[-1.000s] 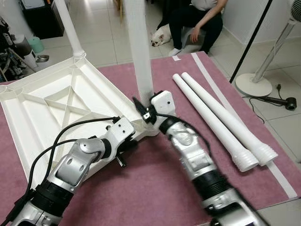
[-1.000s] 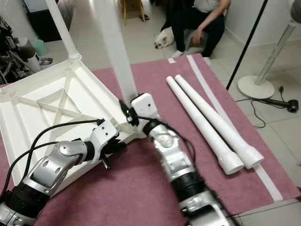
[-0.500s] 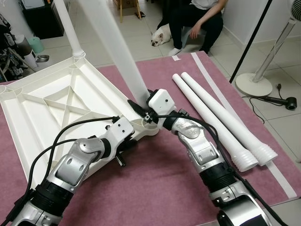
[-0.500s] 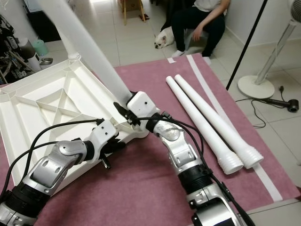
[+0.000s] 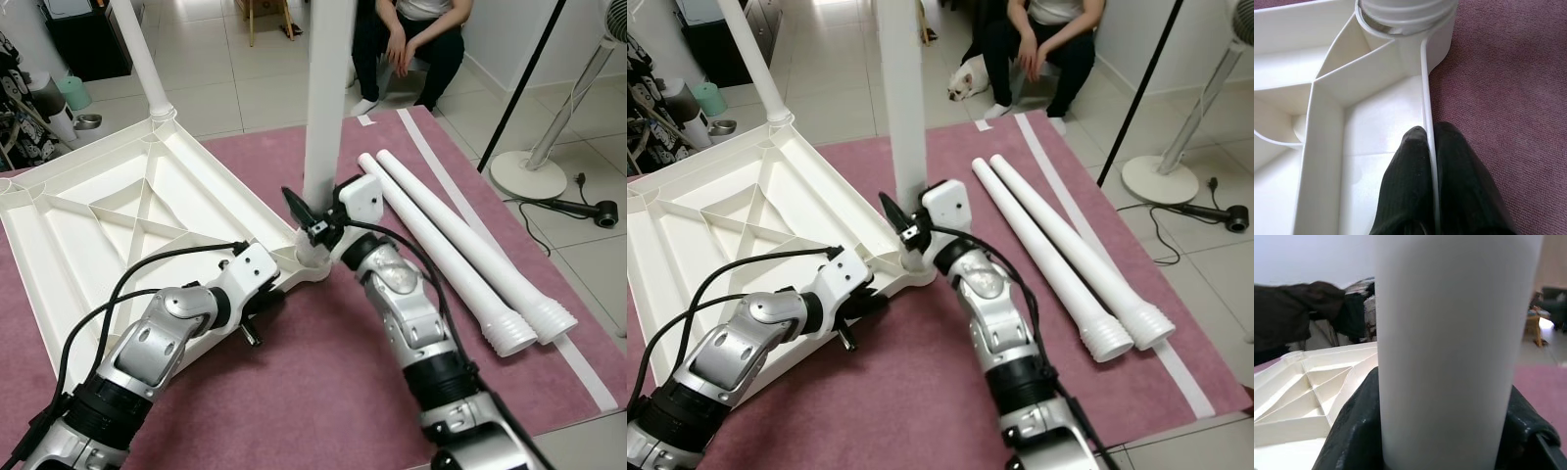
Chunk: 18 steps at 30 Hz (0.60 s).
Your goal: Building children table
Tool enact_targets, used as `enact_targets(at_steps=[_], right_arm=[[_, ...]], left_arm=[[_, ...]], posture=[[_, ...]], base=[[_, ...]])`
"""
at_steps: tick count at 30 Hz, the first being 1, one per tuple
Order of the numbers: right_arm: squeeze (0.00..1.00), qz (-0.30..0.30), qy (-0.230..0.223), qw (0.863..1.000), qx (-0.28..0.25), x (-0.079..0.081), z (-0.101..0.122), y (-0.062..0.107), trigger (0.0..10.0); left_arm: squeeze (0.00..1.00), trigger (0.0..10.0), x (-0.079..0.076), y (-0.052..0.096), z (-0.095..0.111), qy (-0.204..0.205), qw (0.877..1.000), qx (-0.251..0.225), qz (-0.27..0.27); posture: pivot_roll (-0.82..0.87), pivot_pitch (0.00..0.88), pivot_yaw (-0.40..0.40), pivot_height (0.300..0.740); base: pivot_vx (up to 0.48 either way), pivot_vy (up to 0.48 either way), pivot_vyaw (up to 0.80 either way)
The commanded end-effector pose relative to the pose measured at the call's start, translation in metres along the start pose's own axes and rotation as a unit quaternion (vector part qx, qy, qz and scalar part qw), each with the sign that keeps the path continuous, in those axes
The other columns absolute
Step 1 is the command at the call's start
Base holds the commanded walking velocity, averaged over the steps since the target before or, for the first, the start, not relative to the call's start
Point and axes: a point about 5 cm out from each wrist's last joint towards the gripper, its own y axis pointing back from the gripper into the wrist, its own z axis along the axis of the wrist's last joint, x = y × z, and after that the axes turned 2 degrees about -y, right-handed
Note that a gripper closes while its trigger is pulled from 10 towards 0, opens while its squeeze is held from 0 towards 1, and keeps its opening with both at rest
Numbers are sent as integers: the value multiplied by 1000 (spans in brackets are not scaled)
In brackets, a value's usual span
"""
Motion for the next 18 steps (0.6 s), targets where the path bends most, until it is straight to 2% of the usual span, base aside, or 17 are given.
enact_targets(at_steps=[1,6,9,18], right_arm=[[0,-1,-9,1000,-1,0,-1,0,10000],[0,-6,0,1000,13,-4,-8,2,10000],[0,-2,24,999,26,-10,-13,6,10000],[0,23,27,998,42,-12,-19,4,10000]], left_arm=[[0,10000,13,8,6,-23,999,-7,46],[0,10000,13,8,6,-23,999,-7,45],[0,10000,13,8,6,-23,999,-6,46],[0,10000,12,8,6,-23,999,-6,43]], posture=[[28,0,109,740],[32,0,111,740],[32,0,110,740],[33,0,118,740]], base=[[0,0,0],[0,0,0],[0,0,0],[0,0,0]])
